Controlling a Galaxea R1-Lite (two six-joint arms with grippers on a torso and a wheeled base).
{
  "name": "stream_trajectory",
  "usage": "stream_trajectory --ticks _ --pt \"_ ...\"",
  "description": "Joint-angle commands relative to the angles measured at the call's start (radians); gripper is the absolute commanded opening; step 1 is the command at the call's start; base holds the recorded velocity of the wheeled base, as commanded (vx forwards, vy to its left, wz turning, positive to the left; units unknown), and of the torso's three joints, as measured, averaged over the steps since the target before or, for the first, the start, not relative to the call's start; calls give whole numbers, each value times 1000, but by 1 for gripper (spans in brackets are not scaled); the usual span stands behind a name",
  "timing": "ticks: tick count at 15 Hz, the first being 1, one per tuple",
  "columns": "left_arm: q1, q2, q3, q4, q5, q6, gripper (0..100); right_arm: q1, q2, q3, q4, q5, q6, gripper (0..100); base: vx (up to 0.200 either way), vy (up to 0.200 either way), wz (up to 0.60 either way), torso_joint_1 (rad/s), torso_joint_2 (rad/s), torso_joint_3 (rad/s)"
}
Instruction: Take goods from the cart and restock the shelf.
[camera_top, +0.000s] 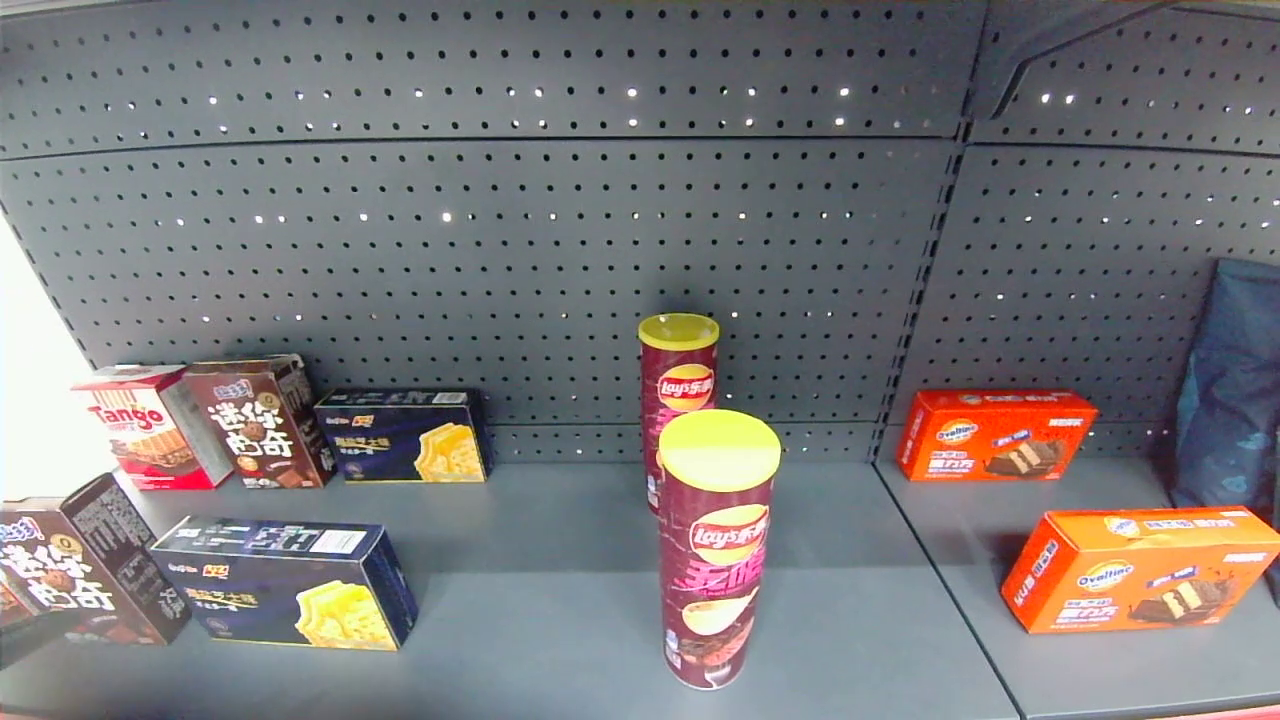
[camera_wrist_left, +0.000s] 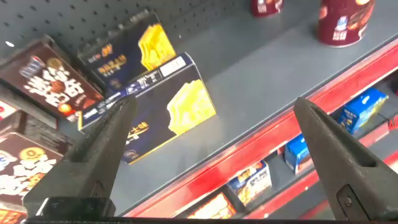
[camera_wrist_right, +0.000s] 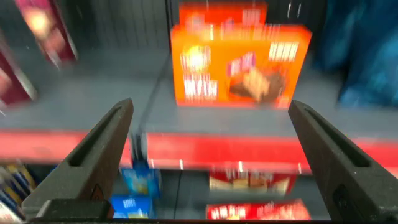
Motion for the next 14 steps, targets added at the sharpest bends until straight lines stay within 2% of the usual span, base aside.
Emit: stream_trajectory --ticks 1,4,5,8,10,14 --pt "-2 -34 7 0 1 1 100 96 400 -437 13 90 11 100 0 0 0 0 0 0" --pt "0 -36 9 2 1 -6 100 212 670 -515 10 211 -121 100 0 0 0 0 0 0" --pt "0 -36 12 2 0 -6 100 277 772 -512 -15 219 -142 100 0 0 0 0 0 0" --pt "-2 -34 12 3 0 -6 100 439 954 -468 -73 213 -142 100 0 0 0 0 0 0" --pt "-2 -34 27 0 -2 -9 100 531 1097 -503 -107 148 -139 100 0 0 0 0 0 0" --pt "-2 -36 58 0 -2 -10 100 579 1318 -486 -294 125 -129 100 0 0 0 0 0 0"
